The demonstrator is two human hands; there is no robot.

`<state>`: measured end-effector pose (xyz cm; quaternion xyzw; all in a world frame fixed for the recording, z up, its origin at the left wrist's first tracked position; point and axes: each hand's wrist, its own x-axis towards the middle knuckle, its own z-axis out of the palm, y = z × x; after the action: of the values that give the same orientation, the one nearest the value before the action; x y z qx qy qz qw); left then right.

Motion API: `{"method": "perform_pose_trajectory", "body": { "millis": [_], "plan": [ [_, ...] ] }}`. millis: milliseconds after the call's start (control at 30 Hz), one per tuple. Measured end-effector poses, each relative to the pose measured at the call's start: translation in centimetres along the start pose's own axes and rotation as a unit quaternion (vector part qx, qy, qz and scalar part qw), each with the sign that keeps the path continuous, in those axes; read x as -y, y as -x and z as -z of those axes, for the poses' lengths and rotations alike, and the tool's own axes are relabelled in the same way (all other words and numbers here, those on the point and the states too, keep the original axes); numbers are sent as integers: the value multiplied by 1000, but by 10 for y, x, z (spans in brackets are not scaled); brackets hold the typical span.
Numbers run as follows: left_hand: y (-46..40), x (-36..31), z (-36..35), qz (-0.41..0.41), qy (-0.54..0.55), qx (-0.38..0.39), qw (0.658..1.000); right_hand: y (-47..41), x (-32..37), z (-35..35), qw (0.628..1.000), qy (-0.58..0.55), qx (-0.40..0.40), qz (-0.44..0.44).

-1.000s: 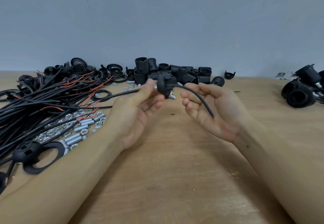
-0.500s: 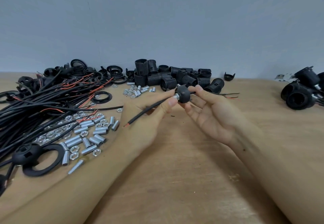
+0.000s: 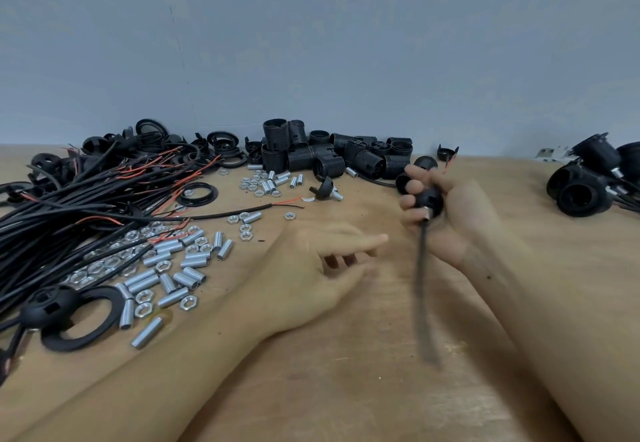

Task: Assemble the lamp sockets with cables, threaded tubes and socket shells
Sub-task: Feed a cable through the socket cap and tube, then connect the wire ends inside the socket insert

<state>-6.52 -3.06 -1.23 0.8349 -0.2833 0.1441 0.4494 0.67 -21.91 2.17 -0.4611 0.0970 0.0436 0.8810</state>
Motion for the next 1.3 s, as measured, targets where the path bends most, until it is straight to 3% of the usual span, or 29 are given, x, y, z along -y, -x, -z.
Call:
{"method": "perform_pose_trajectory", "body": {
  "millis": [67, 100, 167, 233, 300, 400, 500, 600, 633, 733, 833, 900, 1000, 1100, 1233, 1300],
  "plan": [
    [1, 2, 0, 5, 3, -7, 1000, -4, 9, 9, 981, 174, -9, 90],
    [0, 7, 0, 19, 1, -18, 1000, -3, 12, 12, 947, 289, -13, 139],
    [-3, 11, 2, 43, -7, -34, 998, -4, 13, 20, 827, 514, -21, 228],
    [-5, 13, 4, 49, -16, -36, 998, -8, 10, 27, 707, 649, -38, 279],
    [-5, 12, 5, 58, -19, -26, 998, -16, 7, 30, 671, 676, -57, 300],
    [-5, 11, 5, 60, -12, -16, 998, -29, 6, 32, 694, 641, -38, 326],
    [-4, 10, 6, 68, -7, -15, 998, -36, 3, 31, 722, 633, -18, 279],
    [-5, 11, 7, 69, -10, -26, 997, -33, 6, 28, 839, 459, -53, 286],
    [-6, 11, 7, 63, -22, -34, 997, -31, 10, 29, 855, 423, -67, 293],
    [-7, 10, 7, 38, -72, -78, 994, -23, 10, 30, 844, 455, -70, 274],
    [-8, 14, 10, 56, -112, -85, 988, -14, 1, 19, 851, 461, 19, 250],
    [-7, 18, 14, 77, -148, -33, 985, -8, -6, 10, 860, 448, 77, 234],
    [-8, 20, 15, 25, -171, 51, 984, -1, -17, 4, 870, 430, 123, 207],
    [-9, 19, 13, 27, -96, 23, 995, 2, -19, 1, 881, 400, 138, 212],
    [-12, 18, 16, 110, 134, -93, 980, 4, -13, -1, 899, 346, 137, 230],
    [-13, 17, 19, 124, 147, -121, 974, 8, -10, -3, 898, 332, 157, 242]
  ]
}}
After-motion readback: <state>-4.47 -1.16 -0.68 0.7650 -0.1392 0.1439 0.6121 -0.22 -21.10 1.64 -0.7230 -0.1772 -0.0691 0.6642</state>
